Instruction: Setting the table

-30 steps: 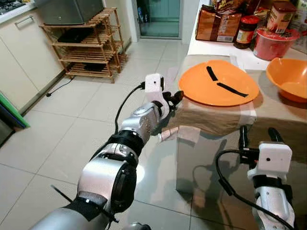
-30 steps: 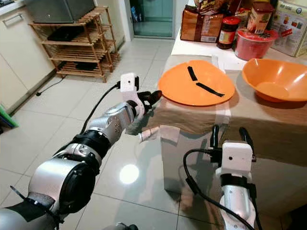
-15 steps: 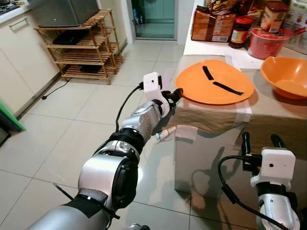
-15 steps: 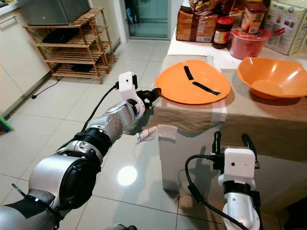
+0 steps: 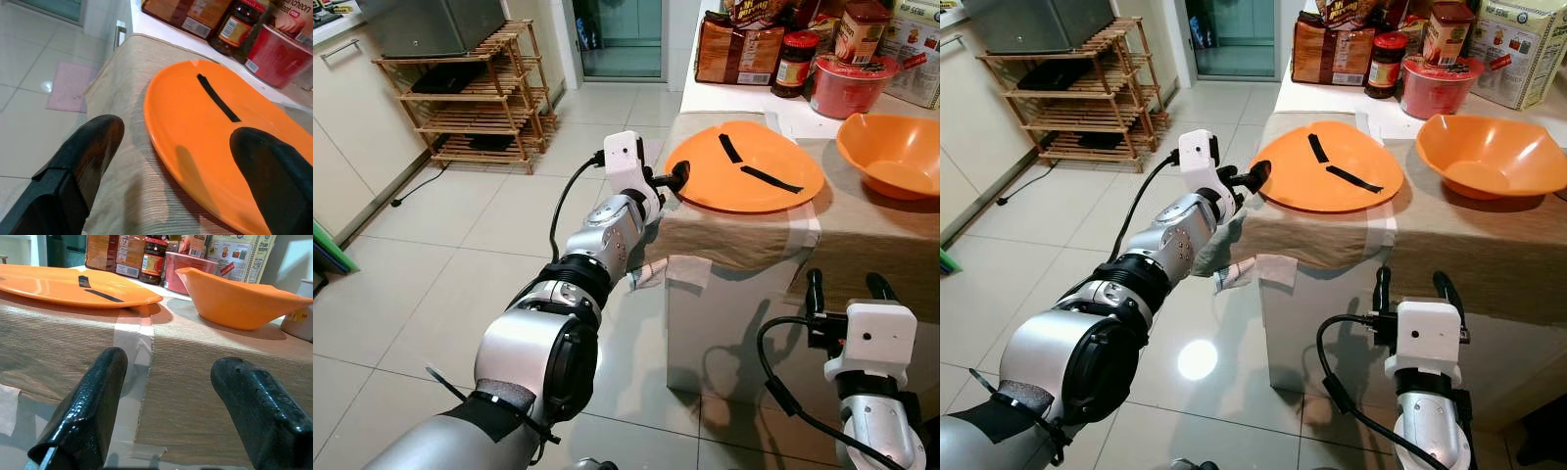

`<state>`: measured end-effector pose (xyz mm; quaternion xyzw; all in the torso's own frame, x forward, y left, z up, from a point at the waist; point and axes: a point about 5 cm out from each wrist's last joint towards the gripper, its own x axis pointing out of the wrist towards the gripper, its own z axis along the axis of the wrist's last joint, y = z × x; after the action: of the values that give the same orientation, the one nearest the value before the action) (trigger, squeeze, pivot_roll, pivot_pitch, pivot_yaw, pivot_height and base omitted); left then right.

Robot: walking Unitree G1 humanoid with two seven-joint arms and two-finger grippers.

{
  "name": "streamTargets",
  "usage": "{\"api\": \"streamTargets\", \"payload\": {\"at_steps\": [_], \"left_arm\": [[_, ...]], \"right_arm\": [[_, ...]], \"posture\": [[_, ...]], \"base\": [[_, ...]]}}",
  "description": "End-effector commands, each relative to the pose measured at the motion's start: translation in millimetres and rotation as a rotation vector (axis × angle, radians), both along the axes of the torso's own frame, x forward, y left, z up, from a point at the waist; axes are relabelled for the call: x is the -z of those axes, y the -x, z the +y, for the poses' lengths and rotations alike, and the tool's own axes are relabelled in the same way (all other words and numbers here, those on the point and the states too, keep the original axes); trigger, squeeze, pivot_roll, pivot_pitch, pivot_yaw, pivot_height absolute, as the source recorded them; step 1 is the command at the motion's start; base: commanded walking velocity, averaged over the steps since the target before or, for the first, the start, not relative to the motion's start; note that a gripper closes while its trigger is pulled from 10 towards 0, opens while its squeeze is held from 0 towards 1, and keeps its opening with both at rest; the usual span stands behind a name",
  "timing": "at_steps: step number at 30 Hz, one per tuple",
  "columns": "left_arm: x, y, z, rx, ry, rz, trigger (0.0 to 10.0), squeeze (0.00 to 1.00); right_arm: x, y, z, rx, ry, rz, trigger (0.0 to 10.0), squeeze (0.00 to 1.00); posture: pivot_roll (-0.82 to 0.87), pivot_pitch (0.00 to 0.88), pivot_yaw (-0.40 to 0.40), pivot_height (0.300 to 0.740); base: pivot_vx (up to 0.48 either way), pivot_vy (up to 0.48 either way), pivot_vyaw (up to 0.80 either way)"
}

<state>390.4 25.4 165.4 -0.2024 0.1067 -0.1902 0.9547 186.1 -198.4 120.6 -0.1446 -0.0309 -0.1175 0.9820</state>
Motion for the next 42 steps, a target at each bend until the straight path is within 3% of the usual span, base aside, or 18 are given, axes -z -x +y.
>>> {"api": "streamTargets", "payload": {"at_steps": [1,5,15,16,21,25,36,42], "left_arm": [[-6,0.1,-7.5,0.006,-0.016,-0.018,10.0,1.0],[-9,-0.7,-6.4,0.009,-0.082,-0.077,10.0,1.0],[0,3.0,-11.6,0.046,-0.072,-0.018,10.0,1.0],[-1,2.7,-11.8,0.035,-0.039,-0.001,10.0,0.0],[5,4.1,-13.6,0.001,0.055,0.092,10.0,0.0],[7,5.7,-16.2,-0.001,0.067,0.117,10.0,0.0],[3,7.8,-24.9,0.045,0.06,0.072,10.0,0.0],[8,12.2,-31.5,0.067,0.068,0.096,10.0,0.0]], "right_arm": [[0,-2.8,3.0,-0.011,-0.002,0.007,10.0,0.0],[1,-4.0,2.9,-0.013,-0.001,0.006,10.0,0.0],[1,-5.5,5.1,-0.019,-0.004,-0.001,10.0,0.0],[1,-5.1,5.2,-0.019,-0.005,0.0,10.0,0.0],[0,-3.0,5.2,-0.019,-0.004,0.002,10.0,0.0],[0,-1.3,5.0,-0.017,-0.001,0.002,10.0,0.0],[-3,2.9,4.5,-0.01,0.003,-0.006,10.0,0.0],[-8,6.4,4.0,-0.014,0.012,-0.019,10.0,0.0]], "posture": [[-0.23,0.0,0.123,0.74],[-0.22,0.0,0.122,0.74],[-0.22,0.0,0.131,0.74],[-0.22,0.0,0.131,0.74],[-0.24,0.0,0.132,0.74],[-0.24,0.0,0.135,0.74],[-0.25,0.0,0.133,0.74],[-0.27,0.0,0.134,0.74]], "base": [[0.0,0.0,0.0],[0.0,0.0,0.0],[0.0,0.0,0.0],[0.0,0.0,0.0],[0.0,0.0,0.0],[0.0,0.0,0.0],[0.0,0.0,0.0],[0.0,0.0,0.0]]}}
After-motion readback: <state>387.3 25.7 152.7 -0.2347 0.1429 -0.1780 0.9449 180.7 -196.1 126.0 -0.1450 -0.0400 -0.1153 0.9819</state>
